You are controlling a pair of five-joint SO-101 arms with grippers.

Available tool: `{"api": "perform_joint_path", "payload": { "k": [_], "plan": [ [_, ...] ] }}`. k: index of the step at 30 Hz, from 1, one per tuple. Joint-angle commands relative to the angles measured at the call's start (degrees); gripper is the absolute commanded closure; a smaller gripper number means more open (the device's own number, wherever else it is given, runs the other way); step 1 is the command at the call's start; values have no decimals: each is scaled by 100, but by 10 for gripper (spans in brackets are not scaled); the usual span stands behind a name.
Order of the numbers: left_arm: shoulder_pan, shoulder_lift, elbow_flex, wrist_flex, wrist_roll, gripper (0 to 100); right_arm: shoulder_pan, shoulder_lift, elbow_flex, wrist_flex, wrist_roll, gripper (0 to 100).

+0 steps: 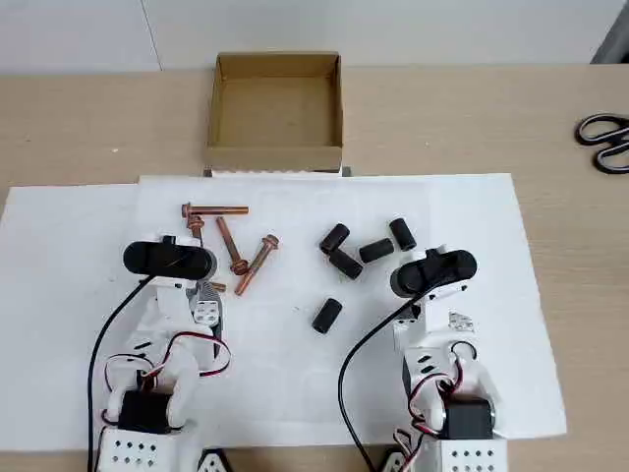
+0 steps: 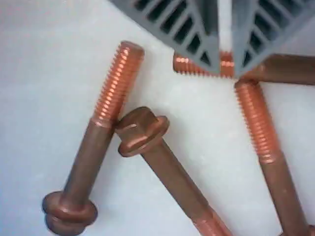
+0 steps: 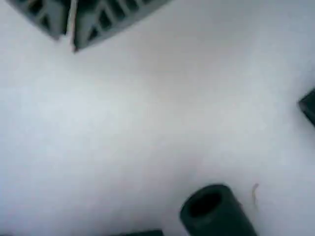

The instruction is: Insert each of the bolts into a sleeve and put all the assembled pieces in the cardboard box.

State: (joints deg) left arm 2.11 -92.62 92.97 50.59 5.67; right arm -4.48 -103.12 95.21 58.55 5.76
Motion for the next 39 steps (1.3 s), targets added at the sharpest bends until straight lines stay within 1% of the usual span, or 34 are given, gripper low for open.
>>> {"api": "perform_joint_path", "payload": {
  "k": [1, 39],
  "plan": [
    [-9, -62, -22, -141, 18, 993, 31, -75, -35, -84, 53, 995],
    [-9, -62, -22, -141, 18, 993, -31, -84, -141, -119, 26, 995]
  ]
}}
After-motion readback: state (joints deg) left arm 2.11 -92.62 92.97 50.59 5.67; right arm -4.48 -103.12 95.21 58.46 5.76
